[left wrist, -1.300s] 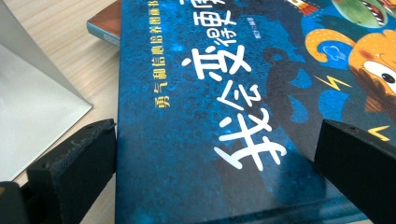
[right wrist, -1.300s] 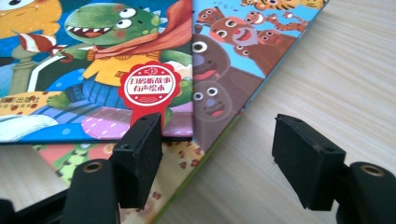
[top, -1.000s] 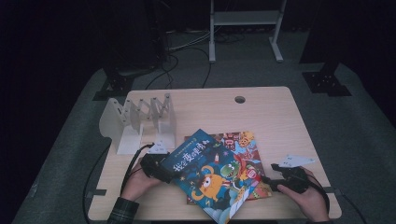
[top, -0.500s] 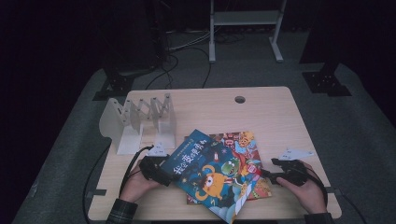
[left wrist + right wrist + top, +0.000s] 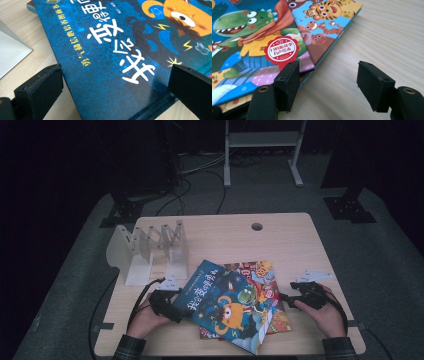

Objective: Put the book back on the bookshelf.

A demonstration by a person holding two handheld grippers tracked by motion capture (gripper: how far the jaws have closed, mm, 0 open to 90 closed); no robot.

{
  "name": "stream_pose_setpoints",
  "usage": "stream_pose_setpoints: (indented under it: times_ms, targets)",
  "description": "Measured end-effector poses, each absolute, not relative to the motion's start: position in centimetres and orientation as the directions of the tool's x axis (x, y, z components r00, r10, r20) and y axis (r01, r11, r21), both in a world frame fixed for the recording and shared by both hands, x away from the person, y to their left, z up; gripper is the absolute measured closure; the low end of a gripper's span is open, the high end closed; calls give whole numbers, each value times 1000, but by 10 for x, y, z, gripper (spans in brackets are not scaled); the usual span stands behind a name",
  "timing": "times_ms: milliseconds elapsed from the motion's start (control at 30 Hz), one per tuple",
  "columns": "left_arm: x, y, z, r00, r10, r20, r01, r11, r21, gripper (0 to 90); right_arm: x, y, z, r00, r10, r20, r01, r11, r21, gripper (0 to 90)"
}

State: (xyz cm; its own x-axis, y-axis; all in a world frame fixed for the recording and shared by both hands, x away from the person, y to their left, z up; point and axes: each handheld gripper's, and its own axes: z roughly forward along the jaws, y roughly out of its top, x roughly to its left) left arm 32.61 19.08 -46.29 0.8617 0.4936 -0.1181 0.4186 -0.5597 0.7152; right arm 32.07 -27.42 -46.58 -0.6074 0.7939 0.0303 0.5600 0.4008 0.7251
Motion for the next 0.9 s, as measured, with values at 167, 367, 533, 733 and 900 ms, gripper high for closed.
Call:
stream_pose_setpoints:
  times_ms: [167, 367, 533, 733, 900]
  targets:
    - [323, 190, -463, 865, 487, -118, 415, -564, 714, 0, 329, -275, -466, -593, 804, 38, 569, 385, 727, 345]
    - [320, 190, -462, 868, 481, -121, 413, -565, 714, 0, 340, -273, -465, -580, 814, 30, 576, 384, 722, 354]
    - [318, 189, -462, 874, 470, -124, 406, -564, 719, 0, 349, -273, -466, -565, 824, 35, 582, 367, 726, 363]
    - [317, 186, -462, 880, 458, -125, 399, -570, 718, 0, 358, -275, -467, -551, 833, 43, 591, 353, 726, 360]
    - [315, 183, -462, 886, 445, -129, 392, -571, 722, 0, 367, -274, -465, -536, 844, 28, 594, 354, 722, 364]
